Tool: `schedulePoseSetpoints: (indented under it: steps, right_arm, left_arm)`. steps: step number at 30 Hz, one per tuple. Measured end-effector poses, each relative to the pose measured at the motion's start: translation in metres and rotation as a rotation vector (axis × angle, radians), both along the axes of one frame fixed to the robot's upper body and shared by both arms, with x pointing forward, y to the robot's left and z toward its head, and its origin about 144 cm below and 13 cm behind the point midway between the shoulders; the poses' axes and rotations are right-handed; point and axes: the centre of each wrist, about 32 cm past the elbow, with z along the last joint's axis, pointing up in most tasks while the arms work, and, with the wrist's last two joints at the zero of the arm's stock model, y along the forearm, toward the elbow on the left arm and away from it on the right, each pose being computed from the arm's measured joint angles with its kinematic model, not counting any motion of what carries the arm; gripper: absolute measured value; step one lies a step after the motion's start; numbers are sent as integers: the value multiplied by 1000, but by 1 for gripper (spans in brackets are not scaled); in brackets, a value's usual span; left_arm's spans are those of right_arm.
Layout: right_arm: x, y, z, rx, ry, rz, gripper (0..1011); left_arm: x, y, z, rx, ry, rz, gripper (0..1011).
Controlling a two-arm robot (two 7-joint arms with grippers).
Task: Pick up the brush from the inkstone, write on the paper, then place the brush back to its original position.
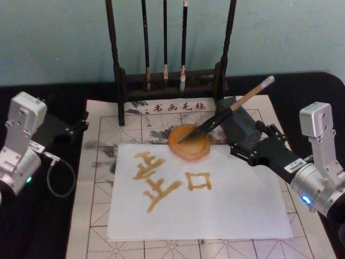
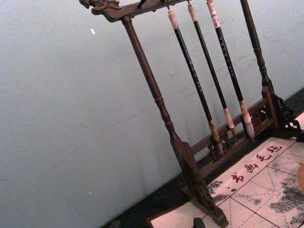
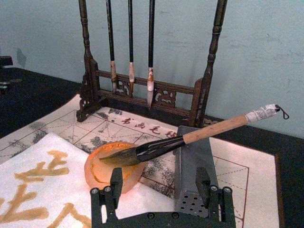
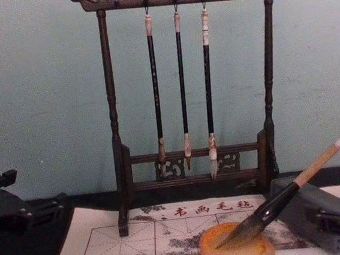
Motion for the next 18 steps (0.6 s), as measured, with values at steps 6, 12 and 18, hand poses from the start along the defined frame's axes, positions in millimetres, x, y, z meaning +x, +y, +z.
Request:
schedulePoseSetpoints:
  steps: [6, 12, 18]
  right_arm:
    - [0, 0, 0, 0, 0, 0, 1002]
    - [0, 0, 0, 0, 0, 0, 1002]
    - [0, 0, 0, 0, 0, 0, 1002]
  left_arm:
    - [0, 0, 0, 0, 0, 0, 1001]
    - [0, 0, 0, 0, 0, 0, 1001]
    - [0, 0, 0, 0, 0, 0, 1001]
